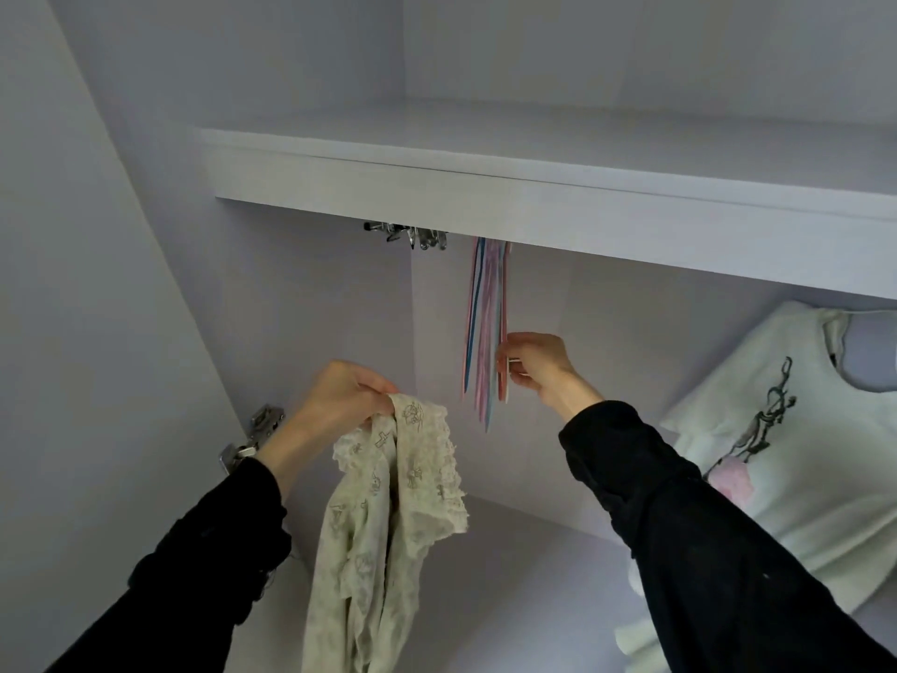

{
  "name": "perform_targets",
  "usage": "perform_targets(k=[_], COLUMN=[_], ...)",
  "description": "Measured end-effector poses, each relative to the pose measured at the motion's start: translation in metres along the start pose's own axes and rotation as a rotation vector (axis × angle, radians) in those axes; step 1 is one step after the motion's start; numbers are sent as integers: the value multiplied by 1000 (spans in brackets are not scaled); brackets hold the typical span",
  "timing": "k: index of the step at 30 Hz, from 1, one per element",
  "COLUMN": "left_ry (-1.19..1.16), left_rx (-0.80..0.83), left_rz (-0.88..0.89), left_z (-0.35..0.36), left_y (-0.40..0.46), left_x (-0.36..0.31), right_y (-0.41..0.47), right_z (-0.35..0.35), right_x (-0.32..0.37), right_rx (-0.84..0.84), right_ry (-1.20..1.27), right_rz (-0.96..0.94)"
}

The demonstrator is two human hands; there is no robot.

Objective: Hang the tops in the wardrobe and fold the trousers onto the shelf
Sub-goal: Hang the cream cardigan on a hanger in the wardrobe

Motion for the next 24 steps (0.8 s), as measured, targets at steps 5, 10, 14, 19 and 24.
perform_targets(k=[5, 10, 14, 19, 24], left_ry=[15, 10, -5, -44, -54], left_rx=[-7, -3, -3, 0, -8], left_rz=[8, -3, -4, 8, 15], left_z=[0, 3, 4, 12, 25], left_y=[2, 3, 1, -3, -3], left_x=[2, 4, 4, 2, 6], right_y=[-1, 1, 3, -5, -15], right_z=[-7, -10, -19, -31, -54], right_x=[0, 2, 8, 4, -20], right_rx=[63, 119, 91, 25, -26], right_ry=[242, 329, 327, 444, 275], right_rz=[113, 128, 45, 46, 63])
Point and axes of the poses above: each hand's wrist, its own y-axis towards the middle knuckle, its own z-axis out of the palm, x = y × z, the point moved 4 cm from there along y, towards the middle knuckle, and after that the axes turned 12 degrees about -z, right-handed, at the moved point
